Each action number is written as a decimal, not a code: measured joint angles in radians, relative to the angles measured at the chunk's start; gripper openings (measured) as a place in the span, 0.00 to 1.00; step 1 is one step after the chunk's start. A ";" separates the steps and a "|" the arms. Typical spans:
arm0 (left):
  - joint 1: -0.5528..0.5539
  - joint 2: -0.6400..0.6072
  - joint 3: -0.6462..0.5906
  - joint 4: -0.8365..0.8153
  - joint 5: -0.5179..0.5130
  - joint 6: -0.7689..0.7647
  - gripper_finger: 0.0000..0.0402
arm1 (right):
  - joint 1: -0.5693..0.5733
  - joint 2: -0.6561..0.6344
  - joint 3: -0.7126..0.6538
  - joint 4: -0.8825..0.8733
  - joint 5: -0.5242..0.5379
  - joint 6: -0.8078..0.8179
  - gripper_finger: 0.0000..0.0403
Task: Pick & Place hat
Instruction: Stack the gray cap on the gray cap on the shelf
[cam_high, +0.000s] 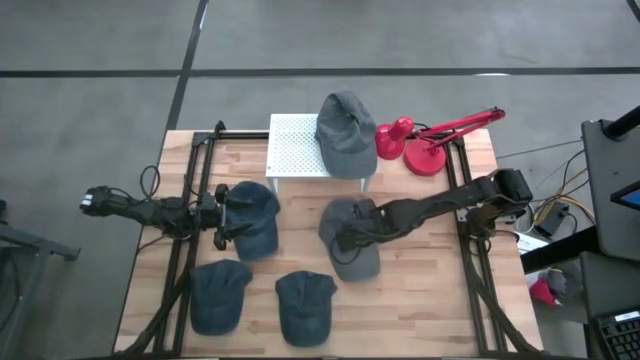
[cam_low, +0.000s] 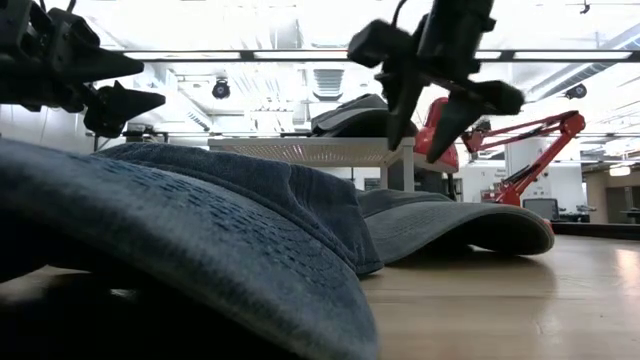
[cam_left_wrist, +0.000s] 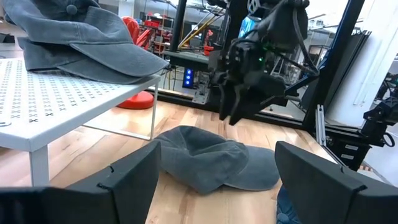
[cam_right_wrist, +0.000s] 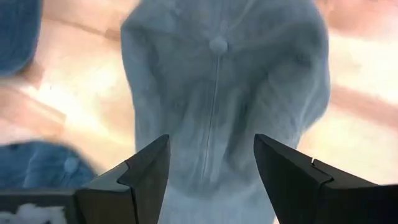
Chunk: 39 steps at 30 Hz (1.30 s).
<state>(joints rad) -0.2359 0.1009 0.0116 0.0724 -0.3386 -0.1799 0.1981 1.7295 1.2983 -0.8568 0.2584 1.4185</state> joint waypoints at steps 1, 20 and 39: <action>0.000 0.000 0.000 0.002 0.000 0.000 0.79 | -0.007 0.007 0.005 0.000 0.011 -0.014 0.57; 0.000 0.000 0.000 0.002 0.000 -0.002 0.79 | -0.093 0.162 0.005 -0.019 -0.114 -0.063 0.57; 0.000 0.000 0.000 0.000 0.000 0.000 0.79 | -0.077 0.396 0.081 0.012 -0.228 -0.096 0.43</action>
<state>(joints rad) -0.2363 0.1005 0.0116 0.0723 -0.3386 -0.1795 0.1213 2.1258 1.3792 -0.8452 0.0306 1.3226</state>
